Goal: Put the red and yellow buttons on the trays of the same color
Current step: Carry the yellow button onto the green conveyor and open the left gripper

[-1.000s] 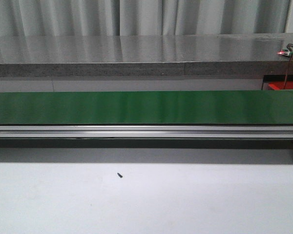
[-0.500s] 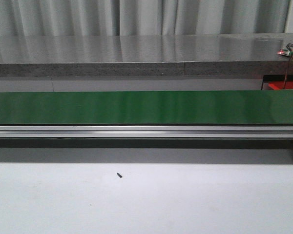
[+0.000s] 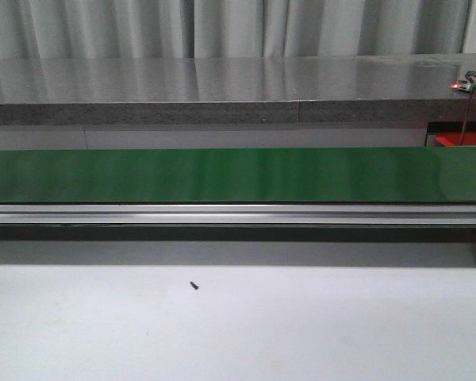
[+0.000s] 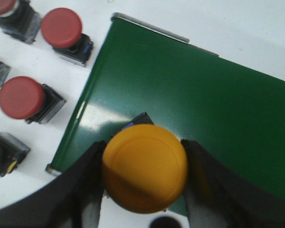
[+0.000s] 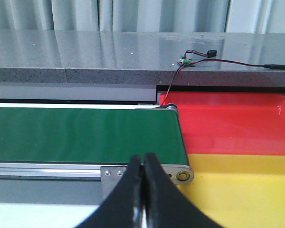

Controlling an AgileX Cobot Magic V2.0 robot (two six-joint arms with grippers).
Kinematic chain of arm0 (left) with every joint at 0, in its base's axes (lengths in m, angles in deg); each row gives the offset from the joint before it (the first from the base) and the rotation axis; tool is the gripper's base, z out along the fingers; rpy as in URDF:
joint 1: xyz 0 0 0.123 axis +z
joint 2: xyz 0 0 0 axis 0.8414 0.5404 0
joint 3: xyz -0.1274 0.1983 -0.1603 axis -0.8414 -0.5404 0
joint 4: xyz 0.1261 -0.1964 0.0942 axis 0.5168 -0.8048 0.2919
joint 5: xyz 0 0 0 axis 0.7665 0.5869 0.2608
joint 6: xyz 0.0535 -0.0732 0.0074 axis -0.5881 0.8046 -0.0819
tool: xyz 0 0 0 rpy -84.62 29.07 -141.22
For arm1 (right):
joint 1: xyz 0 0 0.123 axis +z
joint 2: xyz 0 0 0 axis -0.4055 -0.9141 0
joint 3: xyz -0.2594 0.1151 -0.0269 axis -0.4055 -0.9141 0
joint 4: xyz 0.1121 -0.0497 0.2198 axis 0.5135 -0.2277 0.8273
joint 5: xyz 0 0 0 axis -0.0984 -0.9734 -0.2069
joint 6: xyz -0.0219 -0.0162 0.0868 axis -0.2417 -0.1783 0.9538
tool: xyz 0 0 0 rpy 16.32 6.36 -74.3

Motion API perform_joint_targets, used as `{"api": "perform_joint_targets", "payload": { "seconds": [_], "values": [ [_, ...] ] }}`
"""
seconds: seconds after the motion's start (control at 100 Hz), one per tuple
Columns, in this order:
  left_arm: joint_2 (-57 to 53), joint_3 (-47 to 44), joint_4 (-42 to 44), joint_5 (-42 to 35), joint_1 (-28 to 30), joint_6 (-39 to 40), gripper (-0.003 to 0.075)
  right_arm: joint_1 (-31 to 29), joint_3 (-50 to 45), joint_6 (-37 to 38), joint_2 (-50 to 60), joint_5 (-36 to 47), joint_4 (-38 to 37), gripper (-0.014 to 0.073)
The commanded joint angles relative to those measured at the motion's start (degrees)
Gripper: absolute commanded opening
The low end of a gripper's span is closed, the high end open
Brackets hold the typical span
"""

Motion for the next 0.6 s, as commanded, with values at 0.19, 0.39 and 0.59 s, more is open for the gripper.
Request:
{"api": "perform_joint_targets", "payload": {
  "seconds": [0.19,0.39,0.59],
  "values": [
    [6.58,7.89,0.56,0.83,-1.12,0.05,0.0282,-0.14,1.04,-0.05,1.1,4.36,-0.45,-0.0069],
    [6.93,8.78,-1.97,1.11,-1.12,-3.84,0.0368,-0.14,1.04,-0.05,1.1,4.36,-0.45,-0.0069],
    [6.71,11.29,-3.0,2.81,-1.24,-4.06,0.0619,-0.14,1.04,-0.05,1.1,4.36,-0.45,-0.0069]
  ]
}}
